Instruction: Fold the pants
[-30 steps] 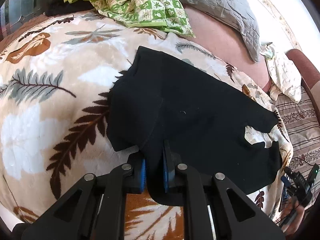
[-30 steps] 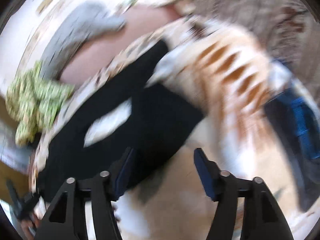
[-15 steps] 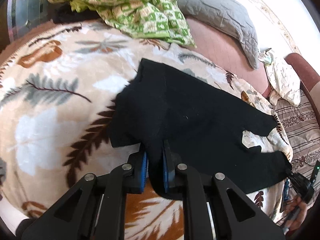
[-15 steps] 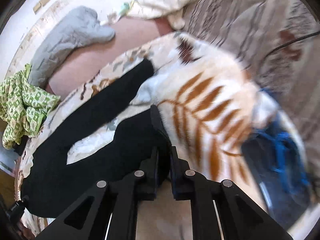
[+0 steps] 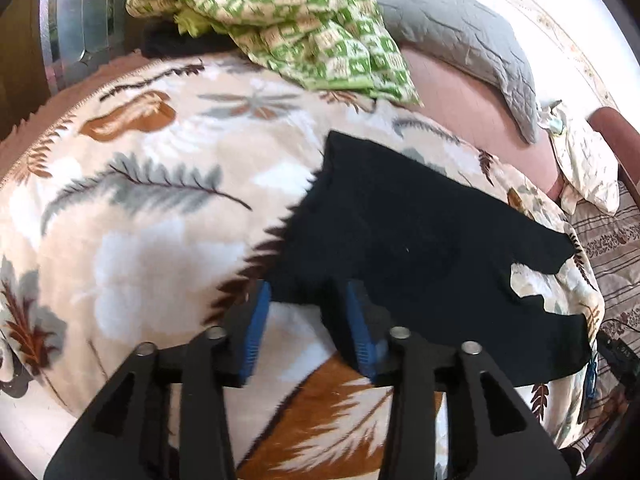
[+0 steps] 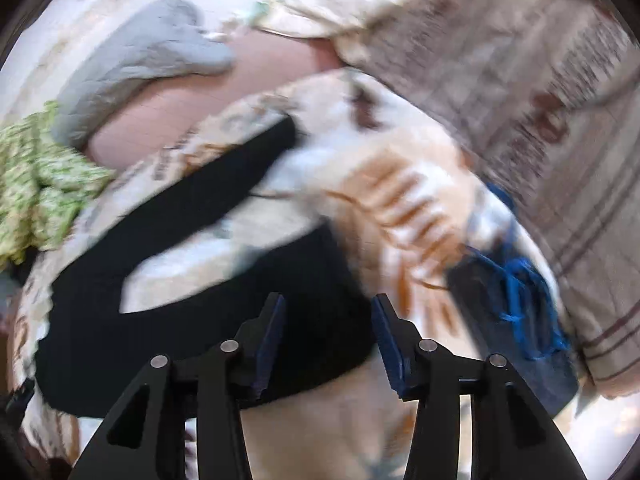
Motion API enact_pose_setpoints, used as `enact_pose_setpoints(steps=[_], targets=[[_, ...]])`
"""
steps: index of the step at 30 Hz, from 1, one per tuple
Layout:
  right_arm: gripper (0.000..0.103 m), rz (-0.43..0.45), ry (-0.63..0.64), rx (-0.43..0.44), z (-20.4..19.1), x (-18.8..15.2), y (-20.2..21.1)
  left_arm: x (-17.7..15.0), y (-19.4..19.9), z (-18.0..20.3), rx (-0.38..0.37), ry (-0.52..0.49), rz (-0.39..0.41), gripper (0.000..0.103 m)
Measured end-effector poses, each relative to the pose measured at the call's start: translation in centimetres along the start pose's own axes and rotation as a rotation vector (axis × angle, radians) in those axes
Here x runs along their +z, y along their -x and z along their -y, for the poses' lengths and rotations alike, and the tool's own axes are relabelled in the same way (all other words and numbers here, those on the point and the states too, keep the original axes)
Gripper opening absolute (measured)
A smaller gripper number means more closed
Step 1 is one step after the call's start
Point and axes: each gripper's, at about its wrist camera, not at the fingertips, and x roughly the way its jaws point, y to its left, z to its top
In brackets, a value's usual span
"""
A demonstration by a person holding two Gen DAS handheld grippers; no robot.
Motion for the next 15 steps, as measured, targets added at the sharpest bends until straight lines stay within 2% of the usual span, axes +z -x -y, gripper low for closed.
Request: enact_pose_setpoints(steps=[2, 4, 5, 7, 10, 12, 15], targets=[[0.048, -0.008, 0.074, 0.099, -3.1, -0.2, 0.0, 0.2, 0.1, -0.2, -0.004, 0.007, 0.003, 0.043], [0.048, -0.032, 0.152, 0.217, -6.7, -0.7, -0.7, 0.3, 0.0, -0.2, -0.016, 0.007, -0.001, 0.048], [0.048, -0.043, 0.181, 0.259, -8.3, -0.9, -1.1, 0.3, -0.2, -0.1, -0.022, 0.008, -0.003, 0.053], [0.047, -0.062, 0.240, 0.326, -11.8, -1.7, -2.1, 0.1, -0.8, 0.2, -0.035, 0.003, -0.016, 0.055], [0.047, -0.098, 0.335, 0.369, -16.6, -3.0, -4.0, -0.2, -2.2, 0.8, -0.017, -0.022, -0.049, 0.058], [0.047, -0.130, 0.371, 0.370, -18.4, -3.7, -6.0, -0.5, -3.8, 0.9, -0.001, -0.030, -0.094, 0.058], [0.047, -0.226, 0.380, 0.335, -19.2, -4.5, -9.3, -0.5, -5.2, 0.5, -0.010, -0.016, -0.145, 0.058]])
